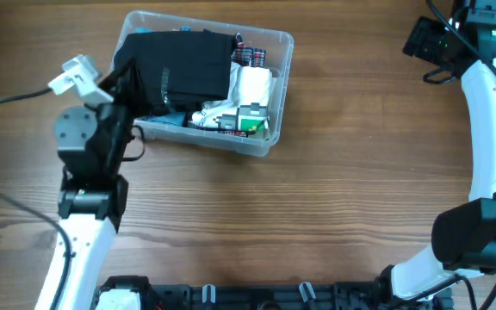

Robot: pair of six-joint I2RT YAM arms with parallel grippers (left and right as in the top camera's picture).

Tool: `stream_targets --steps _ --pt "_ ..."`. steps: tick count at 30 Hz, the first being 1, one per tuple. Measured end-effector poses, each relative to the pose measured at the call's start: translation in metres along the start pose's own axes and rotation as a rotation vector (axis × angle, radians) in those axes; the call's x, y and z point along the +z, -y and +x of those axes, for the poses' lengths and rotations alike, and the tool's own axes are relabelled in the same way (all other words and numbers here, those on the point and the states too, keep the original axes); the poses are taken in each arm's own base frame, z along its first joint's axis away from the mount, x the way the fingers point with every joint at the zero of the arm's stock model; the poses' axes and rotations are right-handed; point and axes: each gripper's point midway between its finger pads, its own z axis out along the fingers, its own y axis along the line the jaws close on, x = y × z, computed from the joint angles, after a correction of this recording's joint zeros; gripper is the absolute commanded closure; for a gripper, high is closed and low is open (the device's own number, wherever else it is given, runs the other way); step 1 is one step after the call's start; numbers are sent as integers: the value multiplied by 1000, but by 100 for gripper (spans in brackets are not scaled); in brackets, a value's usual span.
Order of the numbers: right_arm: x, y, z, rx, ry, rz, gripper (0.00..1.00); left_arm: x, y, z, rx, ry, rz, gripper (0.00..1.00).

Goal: Pack container
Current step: 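Lift the black garment with the left gripper and carry it over the bin, then lower the black garment onto the denim, press it down, and release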

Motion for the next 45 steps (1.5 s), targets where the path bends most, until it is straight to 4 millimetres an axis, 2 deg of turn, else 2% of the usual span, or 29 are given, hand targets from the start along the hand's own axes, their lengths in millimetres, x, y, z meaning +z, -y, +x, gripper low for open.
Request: stream_targets --steps 3,5,8,9,10,13,16,18,20,22,23,28,31,33,34,37,39,42,45 --pt "0 0 0 0 0 0 0 18 9 27 -2 -83 23 96" --pt "0 0 0 0 0 0 0 36 12 49 4 -207 -3 96" --pt "0 0 0 -1 -1 0 0 58 19 66 51 -380 -67 96" --pt "0 0 0 0 0 0 0 73 29 62 87 -414 -74 96" --pt "0 0 0 0 0 0 0 78 30 61 103 -449 -109 96" --pt "0 0 0 0 0 0 0 110 31 52 148 -441 -159 96" --pt "0 0 0 0 -1 1 0 125 2 79 159 -496 -235 96" --pt "0 0 0 0 -1 0 0 134 -38 125 161 -608 -327 96" --pt "0 0 0 0 -1 0 0 135 -66 159 158 -694 -389 96" --pt "0 0 0 0 -1 0 0 138 -84 182 158 -743 -424 96" --pt "0 0 0 -1 -1 0 0 140 -87 186 158 -750 -429 96" --pt "0 0 0 -1 -1 0 0 142 -88 187 157 -760 -435 96" --pt "0 0 0 0 -1 0 0 140 -81 178 160 -747 -426 88" --pt "0 0 0 0 -1 1 0 136 -70 161 170 -716 -415 88" --pt "0 0 0 0 -1 0 0 131 -55 134 183 -652 -403 88" --pt "0 0 0 0 -1 0 0 120 -42 99 208 -568 -427 88" --pt "0 0 0 0 -1 0 0 113 -48 90 232 -546 -480 88" --pt "0 0 0 0 -1 0 0 108 -67 98 256 -573 -556 87" --pt "0 0 0 -1 -1 0 0 105 -102 125 267 -658 -649 87"
